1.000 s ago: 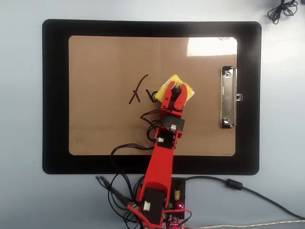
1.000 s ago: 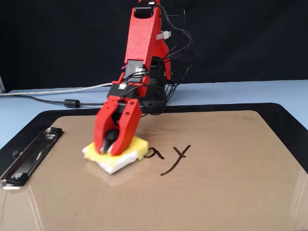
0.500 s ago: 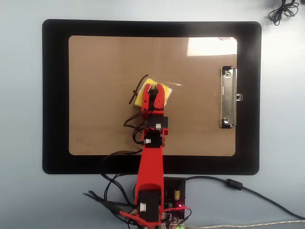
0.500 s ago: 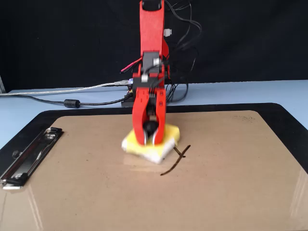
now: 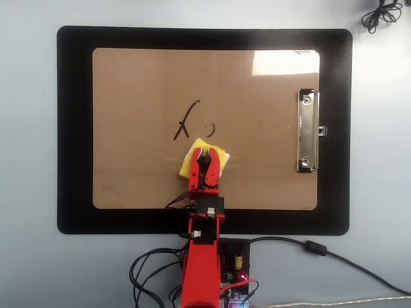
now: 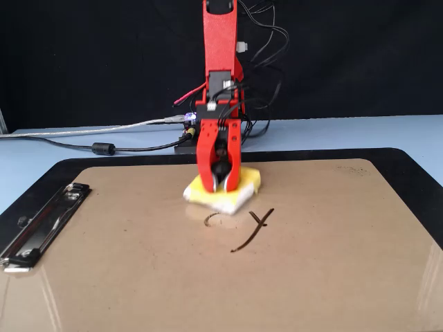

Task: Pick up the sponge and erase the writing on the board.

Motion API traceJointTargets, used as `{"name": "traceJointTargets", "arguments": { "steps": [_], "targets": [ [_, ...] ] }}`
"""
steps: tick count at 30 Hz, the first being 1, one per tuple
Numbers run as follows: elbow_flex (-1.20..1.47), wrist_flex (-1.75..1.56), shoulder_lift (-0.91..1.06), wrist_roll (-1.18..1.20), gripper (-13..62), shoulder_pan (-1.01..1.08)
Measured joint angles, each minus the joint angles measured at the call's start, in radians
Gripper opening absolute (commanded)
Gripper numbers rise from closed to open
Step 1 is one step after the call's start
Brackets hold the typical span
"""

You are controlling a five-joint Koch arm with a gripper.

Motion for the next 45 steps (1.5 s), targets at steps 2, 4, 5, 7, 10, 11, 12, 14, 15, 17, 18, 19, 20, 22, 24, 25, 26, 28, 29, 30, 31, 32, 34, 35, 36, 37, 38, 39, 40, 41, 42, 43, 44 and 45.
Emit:
{"name": "traceJointTargets", "arguments": {
  "steps": [2, 4, 5, 7, 10, 11, 12, 14, 15, 17, 18, 19, 20, 22, 24, 25, 26, 28, 29, 30, 31, 32, 34, 35, 36, 37, 38, 39, 40, 41, 42, 43, 44, 45],
  "targets": [
    [-0.002, 0.011, 0.014, 0.000, -8.1, 0.002],
    [-0.083, 0.012, -0.067, 0.003, -8.1, 0.009],
    [-0.149, 0.014, -0.130, 0.003, -8.1, 0.011],
    [-0.342, 0.012, -0.291, 0.003, -8.1, 0.017],
    [-0.598, 0.000, -0.529, 0.000, -8.1, 0.061],
    [-0.635, 0.000, -0.571, 0.003, -8.1, 0.066],
    [-0.647, -0.012, -0.591, 0.000, -8.1, 0.067],
    [-0.591, -0.015, -0.571, 0.000, -8.1, 0.072],
    [-0.545, -0.026, -0.535, 0.000, -8.1, 0.075],
    [-0.364, -0.067, -0.410, 0.000, -8.1, 0.095],
    [-0.229, -0.084, -0.311, 0.000, -8.1, 0.104],
    [-0.169, -0.086, -0.258, 0.000, -8.1, 0.106],
    [-0.118, -0.086, -0.204, 0.000, -8.1, 0.104],
    [-0.026, -0.081, -0.106, 0.000, -8.1, 0.115],
    [-0.009, -0.074, -0.066, 0.000, -8.1, 0.123],
    [-0.041, -0.071, -0.087, 0.000, -8.1, 0.126],
    [-0.091, -0.066, -0.127, 0.005, -8.1, 0.126],
    [-0.262, -0.071, -0.288, 0.002, -8.1, 0.126],
    [-0.334, -0.077, -0.348, 0.000, -8.1, 0.123],
    [-0.403, -0.071, -0.407, 0.002, -8.1, 0.120],
    [-0.466, -0.077, -0.463, 0.002, -8.1, 0.112],
    [-0.518, -0.083, -0.512, 0.000, -8.1, 0.098],
    [-0.535, -0.084, -0.554, -0.006, -8.1, 0.078],
    [-0.520, -0.084, -0.545, -0.009, -8.1, 0.069],
    [-0.489, -0.086, -0.523, -0.011, -8.1, 0.061],
    [-0.445, -0.089, -0.477, -0.012, -8.1, 0.055],
    [-0.333, -0.094, -0.387, -0.011, -8.1, 0.051],
    [-0.250, -0.092, -0.324, -0.012, -8.1, 0.051],
    [-0.169, -0.094, -0.252, -0.012, -8.1, 0.041],
    [-0.092, -0.092, -0.178, -0.012, -8.1, 0.037],
    [-0.021, -0.087, -0.109, -0.012, -8.1, 0.034],
    [0.023, -0.077, -0.028, -0.012, -8.1, 0.032],
    [0.021, -0.072, -0.008, -0.009, -8.1, 0.021],
    [0.021, -0.074, -0.008, -0.012, -8.1, 0.008]
  ]
}}
